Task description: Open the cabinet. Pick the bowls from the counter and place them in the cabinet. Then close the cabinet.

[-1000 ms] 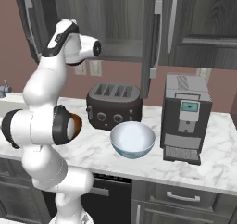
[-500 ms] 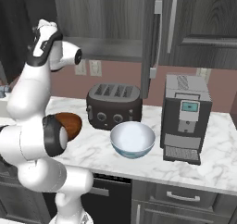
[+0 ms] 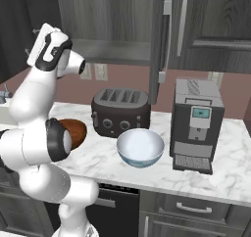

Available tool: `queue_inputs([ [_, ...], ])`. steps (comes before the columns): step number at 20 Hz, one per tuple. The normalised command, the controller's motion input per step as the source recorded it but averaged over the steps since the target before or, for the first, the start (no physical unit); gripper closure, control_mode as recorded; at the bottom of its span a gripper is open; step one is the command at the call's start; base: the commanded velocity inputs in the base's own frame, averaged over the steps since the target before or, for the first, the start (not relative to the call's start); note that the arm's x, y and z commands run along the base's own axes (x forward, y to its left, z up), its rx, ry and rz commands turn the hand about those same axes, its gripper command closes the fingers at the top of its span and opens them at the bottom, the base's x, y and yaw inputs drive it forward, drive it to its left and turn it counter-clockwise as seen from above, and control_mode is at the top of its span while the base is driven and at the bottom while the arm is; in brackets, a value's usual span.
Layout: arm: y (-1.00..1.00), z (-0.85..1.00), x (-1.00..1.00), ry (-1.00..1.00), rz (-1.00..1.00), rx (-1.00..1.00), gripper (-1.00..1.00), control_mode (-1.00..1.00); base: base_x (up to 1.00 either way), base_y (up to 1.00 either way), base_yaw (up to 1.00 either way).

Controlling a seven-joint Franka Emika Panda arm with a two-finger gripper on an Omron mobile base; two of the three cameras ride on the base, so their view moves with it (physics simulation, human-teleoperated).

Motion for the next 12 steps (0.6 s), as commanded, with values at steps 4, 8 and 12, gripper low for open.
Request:
queue_inputs([
  [4, 1.0, 0.03, 0.05, 0.0, 0.0, 0.05, -1.0, -1.0, 0.0, 0.0, 0.0],
  [8, 0.79, -0.03, 0.15, 0.03, -0.01, -0.01, -1.0, -1.0, 0.0, 0.0, 0.0],
  [12, 0.12, 0.0, -0.11, -0.02, -0.01, 0.0, -1.0, -1.0, 0.0, 0.0, 0.0],
])
